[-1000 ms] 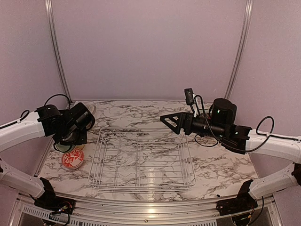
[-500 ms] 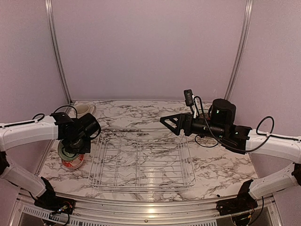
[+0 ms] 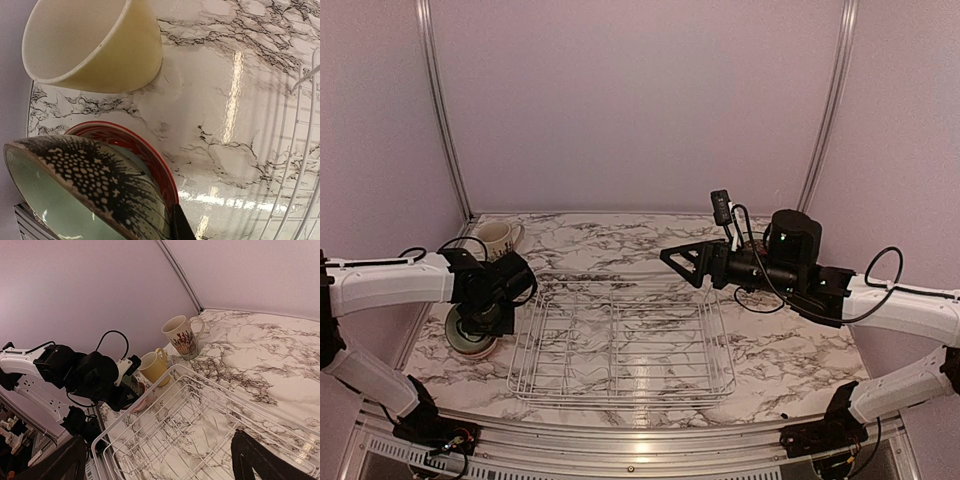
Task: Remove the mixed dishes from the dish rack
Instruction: Place the bowl in the bowl.
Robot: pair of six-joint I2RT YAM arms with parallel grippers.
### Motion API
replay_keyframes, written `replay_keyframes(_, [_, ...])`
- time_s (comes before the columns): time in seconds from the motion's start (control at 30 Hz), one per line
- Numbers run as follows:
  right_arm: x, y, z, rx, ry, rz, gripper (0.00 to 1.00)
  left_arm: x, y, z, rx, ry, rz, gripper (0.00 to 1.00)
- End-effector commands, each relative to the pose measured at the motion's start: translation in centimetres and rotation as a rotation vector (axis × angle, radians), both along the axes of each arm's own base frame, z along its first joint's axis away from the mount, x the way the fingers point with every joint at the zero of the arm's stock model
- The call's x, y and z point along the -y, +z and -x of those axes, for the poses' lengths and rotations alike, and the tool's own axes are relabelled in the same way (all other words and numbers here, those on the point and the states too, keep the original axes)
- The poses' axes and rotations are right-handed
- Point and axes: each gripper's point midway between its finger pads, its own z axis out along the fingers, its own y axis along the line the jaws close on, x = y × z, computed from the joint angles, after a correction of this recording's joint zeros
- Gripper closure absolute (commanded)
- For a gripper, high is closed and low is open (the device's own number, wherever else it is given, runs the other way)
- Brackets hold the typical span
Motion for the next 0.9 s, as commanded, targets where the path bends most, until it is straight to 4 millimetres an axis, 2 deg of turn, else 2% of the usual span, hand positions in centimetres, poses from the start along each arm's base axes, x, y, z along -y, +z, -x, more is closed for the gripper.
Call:
replay_keyframes(0.0, [0.34, 2.14, -0.19, 0.032, -0.016, -0.026, 0.02, -0.62, -0.41, -0.28, 0.01, 0.016, -0.034, 1.0])
replay_keyframes(0.2, [0.41, 1.94, -0.2, 0.029, -0.019, -0.021, 0.02, -0.91, -1.08, -0.1, -0.006, 0.02, -0.05, 1.0])
replay_keyframes(0.33, [0.44, 1.81, -0.21, 0.028, -0.022, -0.019, 0.02, -1.03, -1.36, -0.03, -0.015, 0.022, -0.058, 0.96])
replay_keyframes(0.77, [0.62, 1.93, -0.1, 0.03, -0.024, -0.023, 0.02, -0.84, -0.87, 0.1, -0.021, 0.011, -0.045, 0.82])
replay_keyframes(0.87, [0.66, 1.94, -0.08, 0.031, -0.025, -0.022, 0.02, -0.77, -0.67, 0.16, -0.021, 0.009, -0.038, 0.82])
